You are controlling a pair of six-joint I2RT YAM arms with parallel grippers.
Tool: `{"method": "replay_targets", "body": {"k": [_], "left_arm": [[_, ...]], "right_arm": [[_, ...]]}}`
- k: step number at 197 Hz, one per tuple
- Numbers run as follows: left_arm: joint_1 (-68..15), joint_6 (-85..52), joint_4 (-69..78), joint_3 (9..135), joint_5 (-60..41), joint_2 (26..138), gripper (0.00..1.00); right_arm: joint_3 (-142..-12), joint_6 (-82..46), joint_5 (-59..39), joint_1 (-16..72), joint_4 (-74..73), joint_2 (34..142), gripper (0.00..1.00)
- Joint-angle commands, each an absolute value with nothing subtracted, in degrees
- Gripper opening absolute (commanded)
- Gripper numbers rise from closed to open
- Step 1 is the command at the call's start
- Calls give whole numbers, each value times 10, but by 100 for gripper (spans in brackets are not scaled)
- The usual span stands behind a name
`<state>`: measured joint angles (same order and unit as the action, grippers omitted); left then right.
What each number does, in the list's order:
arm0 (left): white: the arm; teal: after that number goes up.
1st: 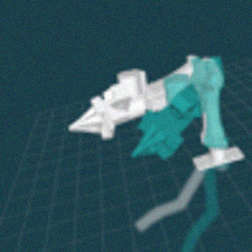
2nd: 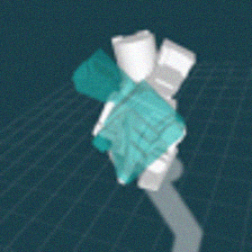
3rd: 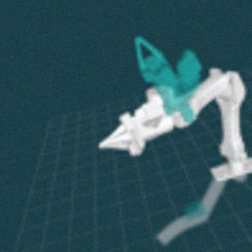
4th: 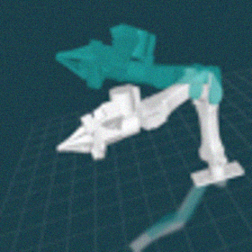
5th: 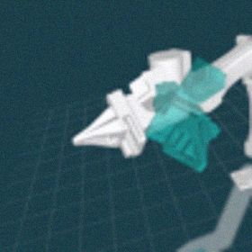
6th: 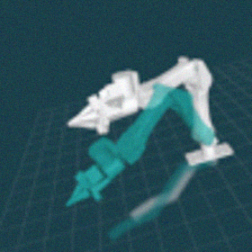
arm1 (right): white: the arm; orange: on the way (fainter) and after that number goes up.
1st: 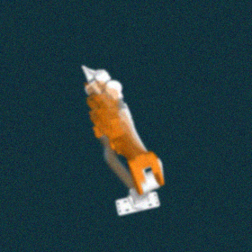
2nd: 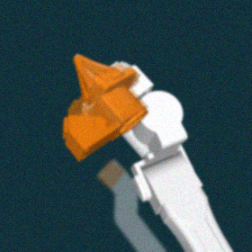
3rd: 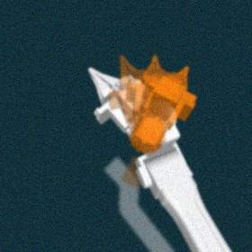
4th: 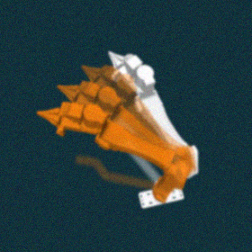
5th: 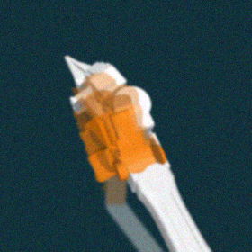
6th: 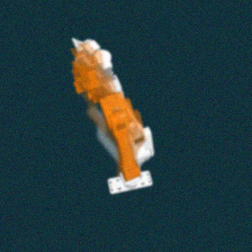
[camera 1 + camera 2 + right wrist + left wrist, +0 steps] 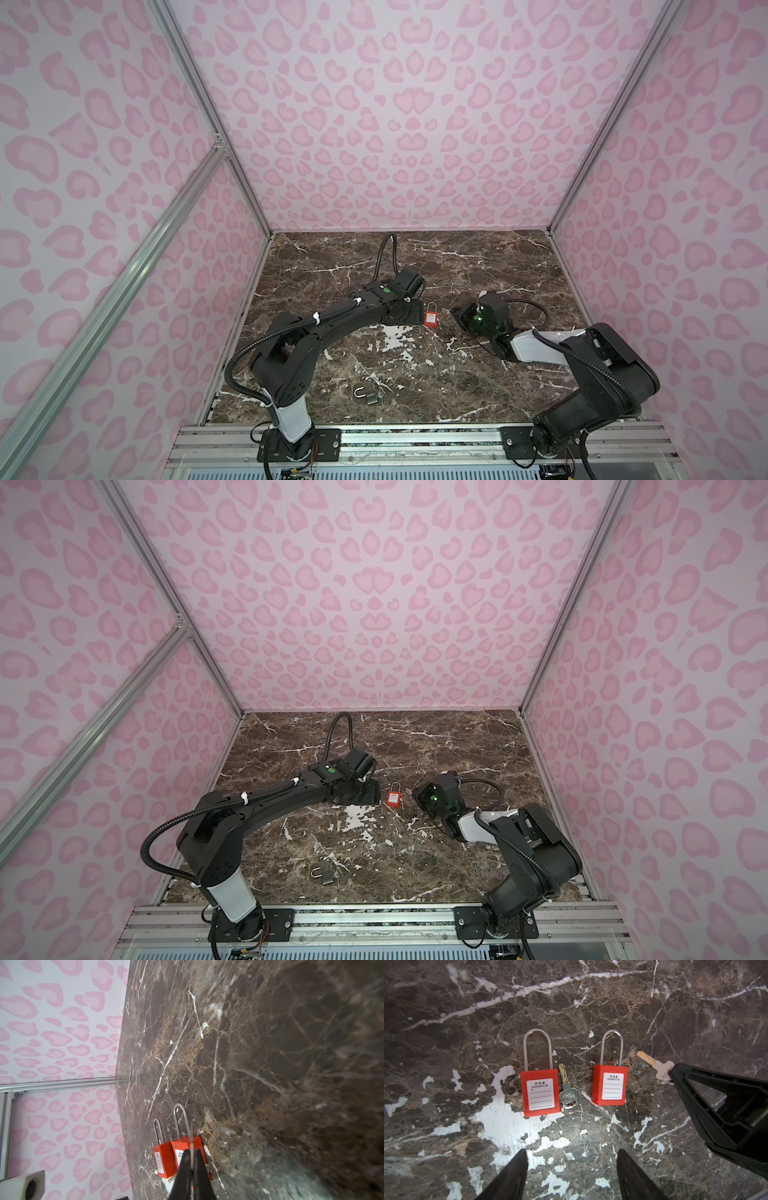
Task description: Lock with the key
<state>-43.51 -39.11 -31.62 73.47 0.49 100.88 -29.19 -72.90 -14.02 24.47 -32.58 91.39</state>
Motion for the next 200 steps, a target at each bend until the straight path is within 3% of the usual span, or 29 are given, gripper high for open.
{"method": "replay_targets", "body": {"k": [1,34,51,84,109,156,200], "left_arm": [[-434,-385,-314,727,12,996,70],[-431,-379,-317,724,9,995,70],[-430,-378,-317,722,8,993,70],[-429,-376,-316,717,8,991,70],[-427,-374,-314,719,6,996,70],[-426,-369,-318,730,5,999,70],[-424,-367,-323,732,9,998,71]], "right_arm": [[-293,-752,-128,251,-365,931,0],[-297,-761,-115,266,-365,948,0],[-297,-766,-105,274,-354,950,5],[-297,-765,-92,284,-323,943,33],[-296,-758,-89,288,-300,928,43],[-316,-720,-131,292,-239,913,51],[-311,-700,-103,291,-202,889,56]]}}
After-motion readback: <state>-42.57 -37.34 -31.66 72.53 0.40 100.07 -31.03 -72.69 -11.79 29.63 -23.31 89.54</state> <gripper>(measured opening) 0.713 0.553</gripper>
